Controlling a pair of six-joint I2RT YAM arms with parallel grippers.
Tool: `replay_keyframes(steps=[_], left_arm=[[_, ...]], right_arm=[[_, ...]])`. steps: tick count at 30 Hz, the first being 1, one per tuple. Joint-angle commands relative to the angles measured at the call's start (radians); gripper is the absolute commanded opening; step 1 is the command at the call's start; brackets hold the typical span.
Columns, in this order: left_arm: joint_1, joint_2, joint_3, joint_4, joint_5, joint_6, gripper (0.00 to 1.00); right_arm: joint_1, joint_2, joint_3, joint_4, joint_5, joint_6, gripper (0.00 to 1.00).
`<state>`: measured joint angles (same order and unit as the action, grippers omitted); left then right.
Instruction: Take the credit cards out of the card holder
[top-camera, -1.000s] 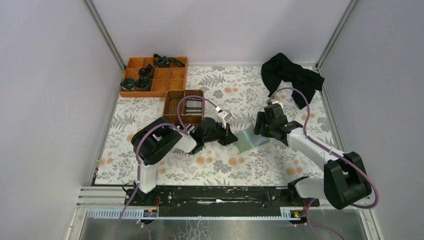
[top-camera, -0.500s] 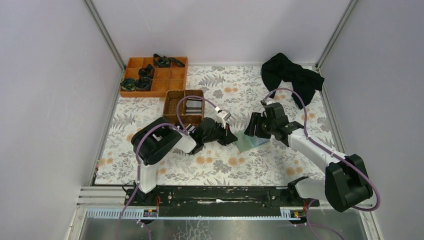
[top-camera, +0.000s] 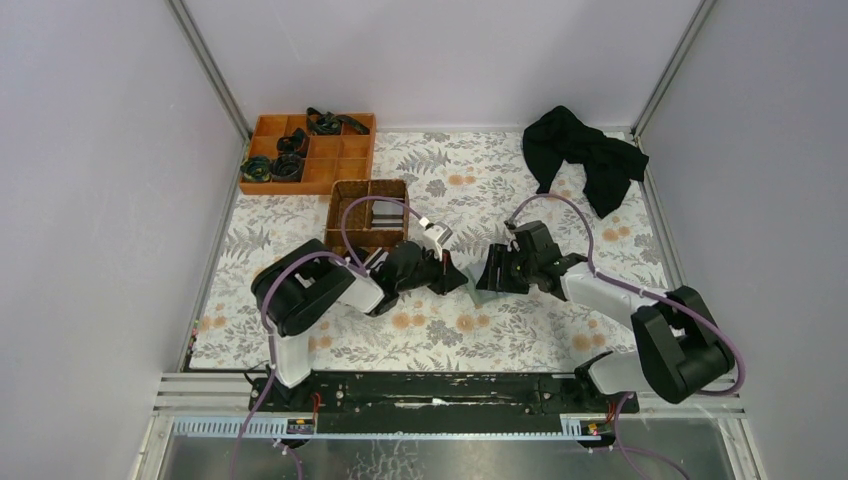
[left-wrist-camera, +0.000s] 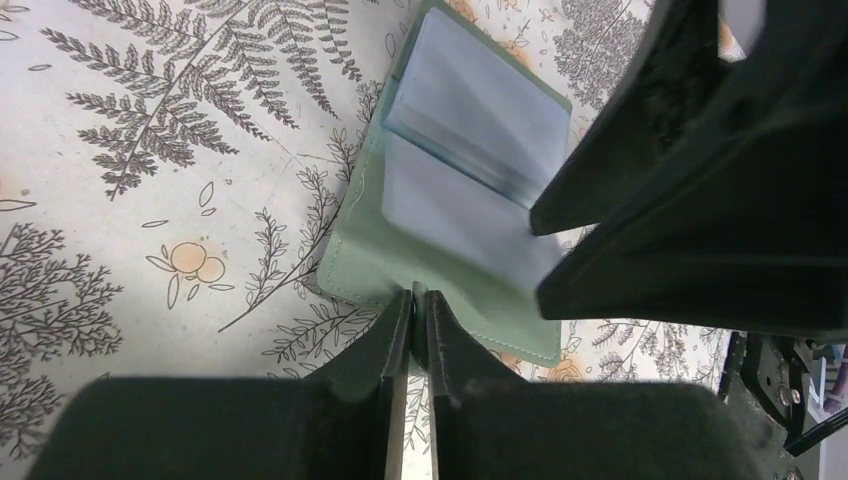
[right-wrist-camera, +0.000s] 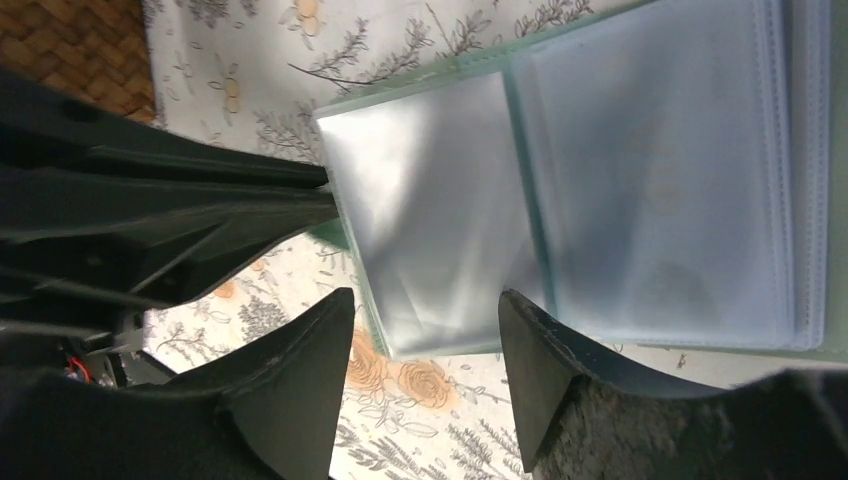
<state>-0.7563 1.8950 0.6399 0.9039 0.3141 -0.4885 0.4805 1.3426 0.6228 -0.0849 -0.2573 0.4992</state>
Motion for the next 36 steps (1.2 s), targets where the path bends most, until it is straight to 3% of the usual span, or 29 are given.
replay_keyframes(steps=[1, 8, 19, 24, 26, 32, 36], left_arm=[[0.006, -0.075, -0.028, 0.049, -0.034, 0.006, 0.14], [0.006, -0.185, -0.048, -0.014, -0.089, 0.038, 0.15], [0.001, -0.051, 0.022, 0.021, -0.071, -0.009, 0.16], [0.001, -0.031, 0.034, -0.101, -0.117, 0.032, 0.09], [0.001, -0.023, 0.026, -0.118, -0.125, 0.037, 0.01], [-0.002, -0.017, 0.031, -0.228, -0.134, 0.056, 0.00], [-0.002, 0.016, 0.046, -0.252, -0.140, 0.061, 0.00]], right_arm=[[0.010, 0.064, -0.028, 0.096, -0.032, 0.018, 0.63], [0.012, 0.149, -0.045, 0.159, -0.050, 0.032, 0.63], [0.011, 0.118, -0.055, 0.143, -0.030, 0.024, 0.63], [0.011, 0.073, -0.055, 0.143, -0.050, 0.035, 0.62], [0.011, 0.031, -0.046, 0.124, -0.051, 0.034, 0.62], [0.010, -0.111, 0.003, 0.048, -0.007, 0.016, 0.63], [-0.001, -0.062, 0.038, 0.027, 0.011, -0.024, 0.64]])
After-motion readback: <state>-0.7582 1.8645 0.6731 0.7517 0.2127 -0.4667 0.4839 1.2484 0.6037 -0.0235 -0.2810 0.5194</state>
